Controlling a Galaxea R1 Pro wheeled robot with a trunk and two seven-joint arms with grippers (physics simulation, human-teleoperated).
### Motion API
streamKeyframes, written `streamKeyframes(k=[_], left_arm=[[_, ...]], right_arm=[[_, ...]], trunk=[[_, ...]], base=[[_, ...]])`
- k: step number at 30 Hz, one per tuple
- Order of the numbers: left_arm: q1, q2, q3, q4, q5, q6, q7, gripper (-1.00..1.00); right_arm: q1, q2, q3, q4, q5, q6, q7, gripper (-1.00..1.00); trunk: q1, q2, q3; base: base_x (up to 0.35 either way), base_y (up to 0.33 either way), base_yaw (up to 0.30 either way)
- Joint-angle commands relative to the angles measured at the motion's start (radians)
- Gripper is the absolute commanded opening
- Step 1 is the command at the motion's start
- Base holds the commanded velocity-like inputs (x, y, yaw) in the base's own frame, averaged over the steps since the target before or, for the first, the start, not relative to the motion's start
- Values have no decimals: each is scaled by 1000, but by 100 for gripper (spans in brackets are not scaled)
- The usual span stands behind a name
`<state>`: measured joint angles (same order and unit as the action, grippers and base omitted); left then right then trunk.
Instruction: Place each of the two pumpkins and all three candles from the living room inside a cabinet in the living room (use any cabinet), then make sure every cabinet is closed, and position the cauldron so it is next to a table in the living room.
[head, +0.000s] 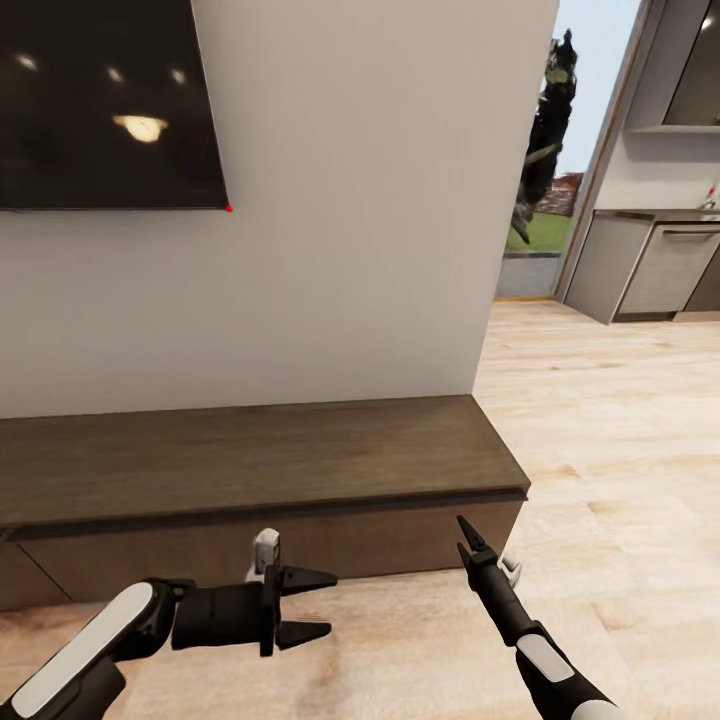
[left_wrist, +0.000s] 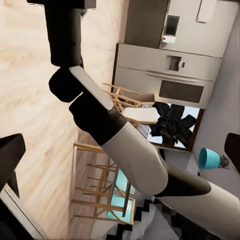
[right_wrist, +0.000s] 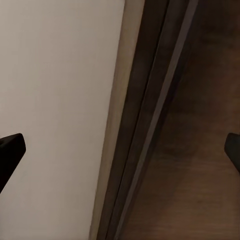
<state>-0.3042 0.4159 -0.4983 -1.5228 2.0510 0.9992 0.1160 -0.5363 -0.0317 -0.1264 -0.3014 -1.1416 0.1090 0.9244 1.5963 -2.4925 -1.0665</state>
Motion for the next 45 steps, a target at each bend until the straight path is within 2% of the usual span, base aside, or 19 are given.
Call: streamKeyframes(k=[1,16,24,35,45], left_arm=[[0,-1,-5,-2,10,0,4,100],[1,-2,4,-4,9,-1,-12,100],[1,-3,2,-5,9,-1,-12,100],[1,-3,2,-5,9,-1,-12,100],[1,-3,5,-5,9,-1,-13,100]], right_arm=[[-1,0,1,1,-10,10,4,100],[-1,0,2,0,-9,6,9,100],[-1,-1,2,0,-9,9,61,100],[-1,-1,2,1,-9,10,65,100],[-1,-1,1,1,-10,10,65,100]], trunk=[[0,0,-1],[10,-11,-58],[13,-12,-81],[13,-12,-81],[13,-12,-81]], base=[[0,0,0],[0,0,0],[0,0,0],[1,0,0],[121,0,0]])
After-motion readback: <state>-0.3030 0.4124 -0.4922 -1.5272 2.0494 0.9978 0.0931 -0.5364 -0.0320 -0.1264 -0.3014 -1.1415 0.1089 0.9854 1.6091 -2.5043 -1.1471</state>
